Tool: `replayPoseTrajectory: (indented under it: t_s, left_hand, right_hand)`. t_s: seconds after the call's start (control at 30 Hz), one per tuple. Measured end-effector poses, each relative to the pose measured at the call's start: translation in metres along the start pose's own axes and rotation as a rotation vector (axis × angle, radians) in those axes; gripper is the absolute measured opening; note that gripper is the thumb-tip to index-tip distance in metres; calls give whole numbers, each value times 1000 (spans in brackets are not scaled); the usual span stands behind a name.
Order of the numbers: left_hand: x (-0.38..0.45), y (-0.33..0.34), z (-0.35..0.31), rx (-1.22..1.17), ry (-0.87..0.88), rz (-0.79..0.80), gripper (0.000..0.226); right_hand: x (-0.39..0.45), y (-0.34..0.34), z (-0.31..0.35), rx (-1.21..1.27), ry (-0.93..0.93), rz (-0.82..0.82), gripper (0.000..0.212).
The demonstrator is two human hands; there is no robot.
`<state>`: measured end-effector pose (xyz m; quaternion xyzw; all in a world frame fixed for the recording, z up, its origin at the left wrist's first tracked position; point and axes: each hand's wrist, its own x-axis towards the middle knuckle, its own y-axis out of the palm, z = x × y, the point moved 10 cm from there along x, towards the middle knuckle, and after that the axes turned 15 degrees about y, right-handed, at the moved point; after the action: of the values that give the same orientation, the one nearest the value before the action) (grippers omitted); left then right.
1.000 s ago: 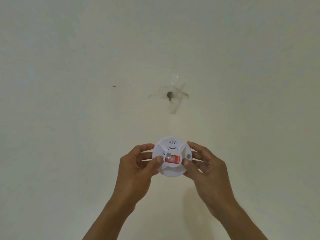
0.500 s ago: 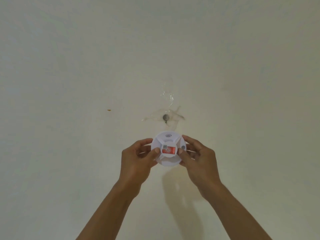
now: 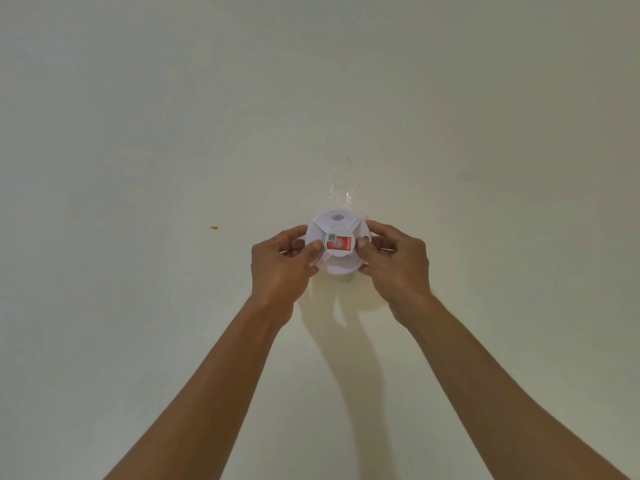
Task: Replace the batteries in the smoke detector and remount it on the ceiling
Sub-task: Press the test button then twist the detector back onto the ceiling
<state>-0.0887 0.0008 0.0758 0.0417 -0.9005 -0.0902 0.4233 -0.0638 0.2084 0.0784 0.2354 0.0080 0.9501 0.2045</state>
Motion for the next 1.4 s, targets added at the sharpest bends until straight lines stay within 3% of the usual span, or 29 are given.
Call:
replayPoseTrajectory:
  t_s: [0.73, 1.4]
  left_hand:
    - [4, 0, 24, 49, 0, -39, 36]
    - [2, -4, 27, 90, 5, -53, 37]
  right_hand:
    - [6, -1, 1, -119, -54, -24, 32]
    - [4, -4, -12, -45, -19, -22, 39]
